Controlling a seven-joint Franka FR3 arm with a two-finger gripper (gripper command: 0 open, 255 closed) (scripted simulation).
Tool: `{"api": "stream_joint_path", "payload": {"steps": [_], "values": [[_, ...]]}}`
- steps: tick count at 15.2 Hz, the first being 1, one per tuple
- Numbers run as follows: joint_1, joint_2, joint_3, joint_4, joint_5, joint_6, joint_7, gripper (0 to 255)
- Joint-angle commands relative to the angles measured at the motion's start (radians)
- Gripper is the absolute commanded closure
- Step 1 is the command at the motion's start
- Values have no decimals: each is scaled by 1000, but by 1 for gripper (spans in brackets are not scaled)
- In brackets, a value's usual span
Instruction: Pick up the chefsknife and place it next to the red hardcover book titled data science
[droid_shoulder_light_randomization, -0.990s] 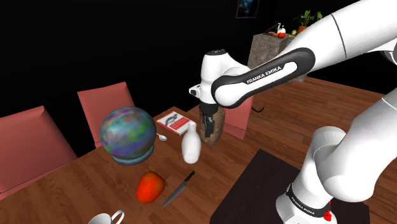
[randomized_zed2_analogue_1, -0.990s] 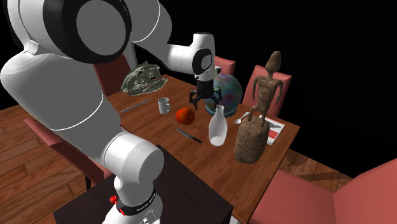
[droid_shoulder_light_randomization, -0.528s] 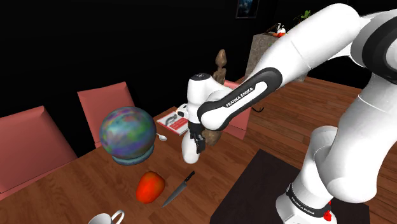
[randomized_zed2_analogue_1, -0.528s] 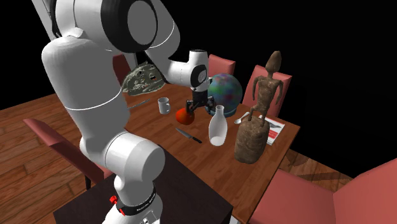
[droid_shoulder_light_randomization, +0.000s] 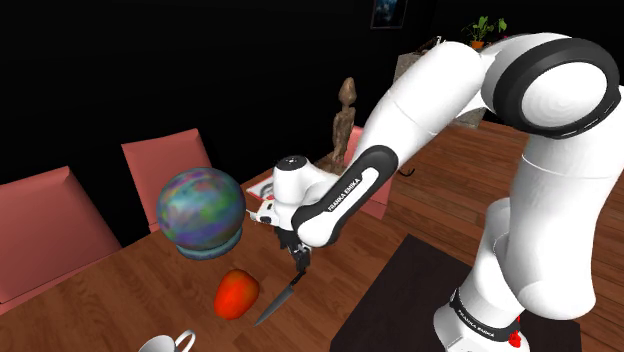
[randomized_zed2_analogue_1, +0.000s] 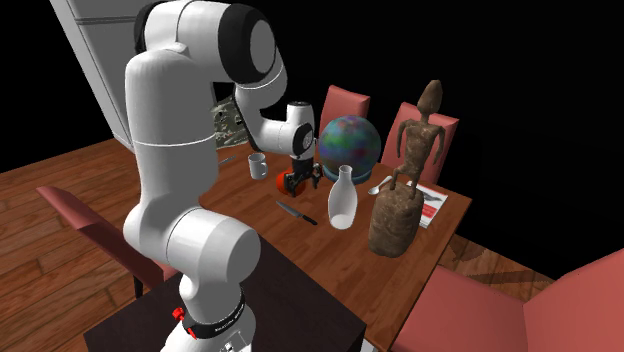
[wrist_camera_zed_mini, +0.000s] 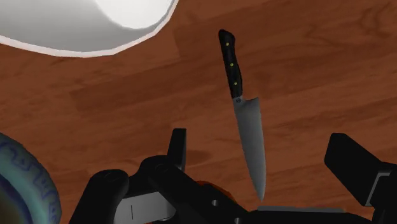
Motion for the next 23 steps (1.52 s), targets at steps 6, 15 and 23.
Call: {"api": "stream_joint_path", "payload": {"steps": [6,15,23], "values": [[42,229,51,71,-52,139,-96,0],[55,348,37,104,-69,224,-88,0],[55,348,37,104,-69,224,-88,255]]}}
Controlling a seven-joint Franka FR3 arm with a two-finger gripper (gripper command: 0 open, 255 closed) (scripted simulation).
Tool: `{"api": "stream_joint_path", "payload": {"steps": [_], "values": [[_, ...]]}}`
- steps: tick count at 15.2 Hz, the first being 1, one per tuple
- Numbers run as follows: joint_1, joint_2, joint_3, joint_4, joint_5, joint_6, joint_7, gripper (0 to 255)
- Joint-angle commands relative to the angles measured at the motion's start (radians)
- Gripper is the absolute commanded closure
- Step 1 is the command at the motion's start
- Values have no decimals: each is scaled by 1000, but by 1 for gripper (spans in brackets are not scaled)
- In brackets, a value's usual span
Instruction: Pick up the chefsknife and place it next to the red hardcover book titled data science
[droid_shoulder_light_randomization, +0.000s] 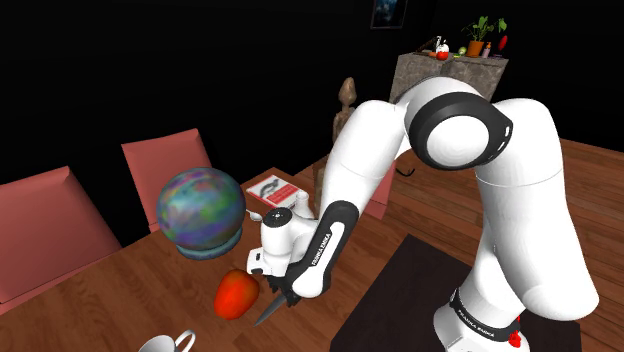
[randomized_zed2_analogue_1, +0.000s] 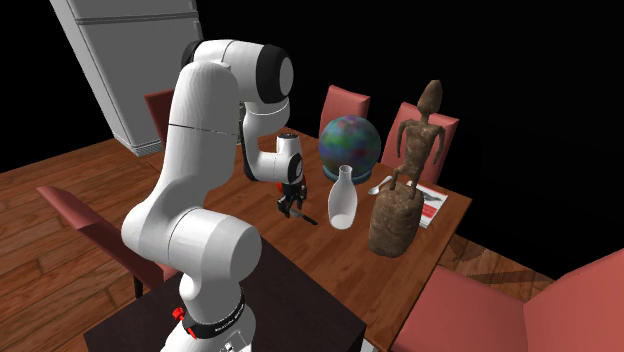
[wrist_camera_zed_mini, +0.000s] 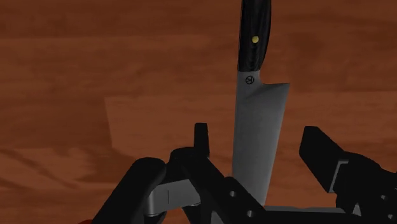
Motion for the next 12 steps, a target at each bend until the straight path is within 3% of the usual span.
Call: {"api": "stream_joint_path", "payload": {"steps": [1,12], "values": [[0,2,0,0,0,0,0,255],[-5,-42,6,-14,5,-30,-4,255]]}}
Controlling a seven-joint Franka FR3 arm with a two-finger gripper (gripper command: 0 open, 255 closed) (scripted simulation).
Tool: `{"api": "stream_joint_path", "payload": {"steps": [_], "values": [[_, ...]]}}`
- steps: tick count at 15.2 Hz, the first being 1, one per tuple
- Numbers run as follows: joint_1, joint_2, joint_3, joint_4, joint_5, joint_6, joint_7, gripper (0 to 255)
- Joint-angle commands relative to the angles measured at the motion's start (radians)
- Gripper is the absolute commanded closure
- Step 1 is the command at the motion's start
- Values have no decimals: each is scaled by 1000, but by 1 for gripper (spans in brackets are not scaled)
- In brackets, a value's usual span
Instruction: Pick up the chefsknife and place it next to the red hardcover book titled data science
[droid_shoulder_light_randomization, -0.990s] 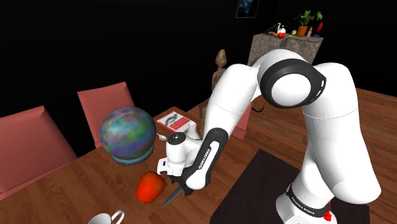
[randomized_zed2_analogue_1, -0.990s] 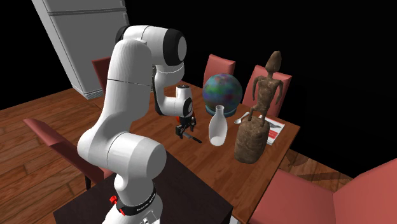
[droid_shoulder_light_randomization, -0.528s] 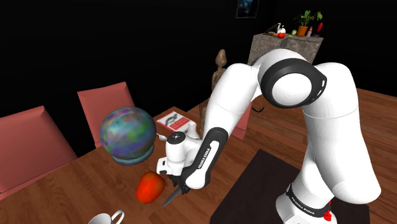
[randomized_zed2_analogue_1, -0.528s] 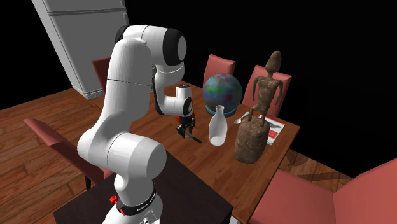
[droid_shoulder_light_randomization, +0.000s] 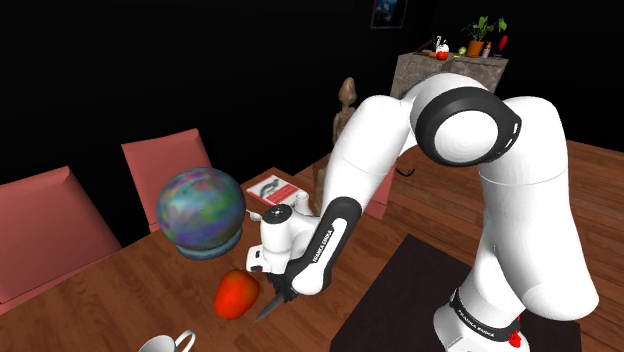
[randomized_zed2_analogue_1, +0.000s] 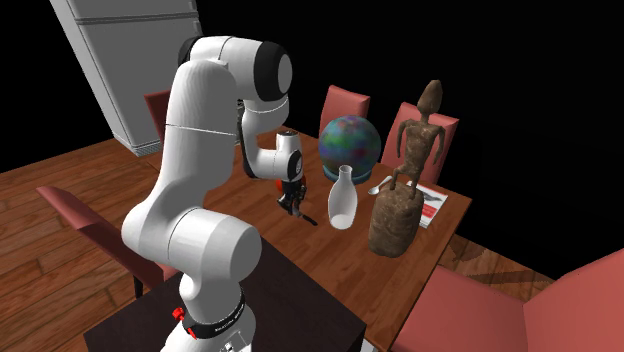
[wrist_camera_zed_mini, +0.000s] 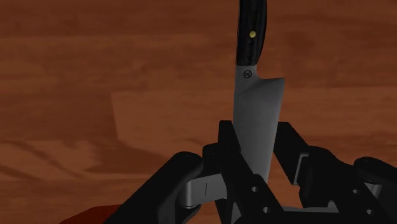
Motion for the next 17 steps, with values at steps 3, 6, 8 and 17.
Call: {"api": "stream_joint_path", "payload": {"steps": [3,6,8,17], "values": [[-6,-56,8,-17,7,-41,-6,255],[-11,-99,14,-27,13,-74,-12,255],[-14,-127,18,-32,18,-96,-15,255],[-76,-185,10,-6,41,-179,-108,255]]}}
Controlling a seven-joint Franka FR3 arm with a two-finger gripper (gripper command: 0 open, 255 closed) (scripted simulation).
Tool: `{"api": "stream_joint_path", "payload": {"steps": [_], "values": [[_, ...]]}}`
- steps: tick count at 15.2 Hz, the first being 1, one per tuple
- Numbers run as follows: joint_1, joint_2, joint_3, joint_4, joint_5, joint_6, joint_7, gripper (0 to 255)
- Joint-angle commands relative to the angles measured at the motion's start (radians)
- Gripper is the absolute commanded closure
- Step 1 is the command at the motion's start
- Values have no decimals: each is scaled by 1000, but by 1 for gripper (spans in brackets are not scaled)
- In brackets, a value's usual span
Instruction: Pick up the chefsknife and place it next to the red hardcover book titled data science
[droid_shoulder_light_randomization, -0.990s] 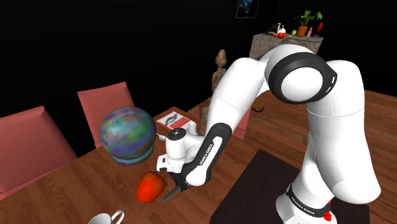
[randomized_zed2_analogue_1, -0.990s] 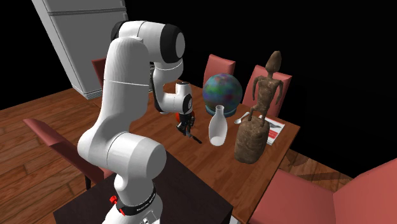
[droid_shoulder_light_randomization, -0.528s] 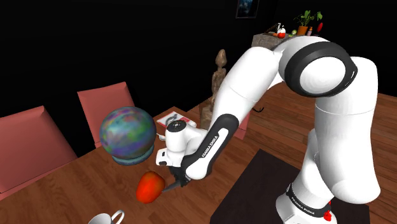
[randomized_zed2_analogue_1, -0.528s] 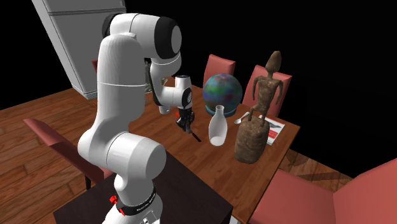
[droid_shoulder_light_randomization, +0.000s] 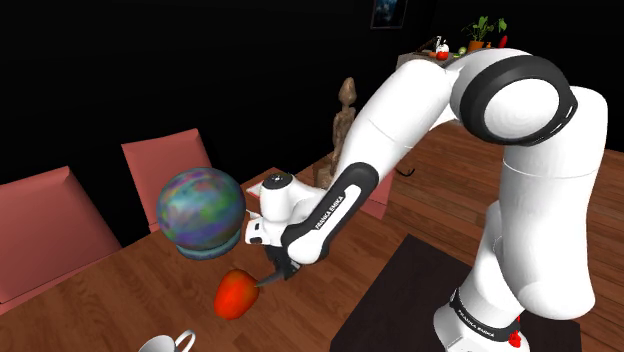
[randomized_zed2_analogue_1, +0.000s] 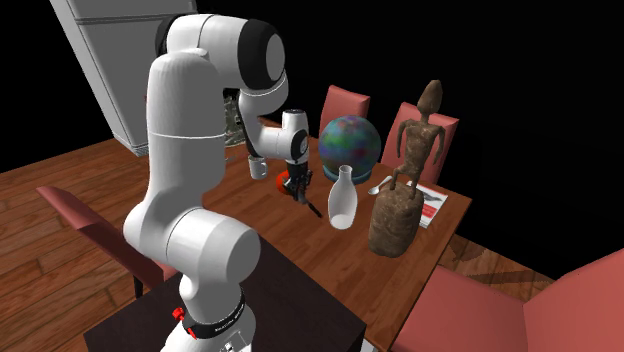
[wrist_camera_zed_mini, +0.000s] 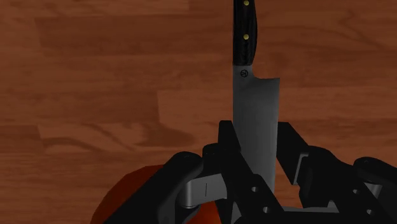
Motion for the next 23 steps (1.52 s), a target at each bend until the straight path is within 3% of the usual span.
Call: {"api": "stream_joint_path", "payload": {"steps": [1,10,19,23], "values": [[-39,12,-11,27,7,-14,-57,255],[-195,118,-50,209,35,-86,-276,255],[-333,275,-72,486,59,-202,-454,255],[-345,321,-73,518,61,-187,-466,255]]}}
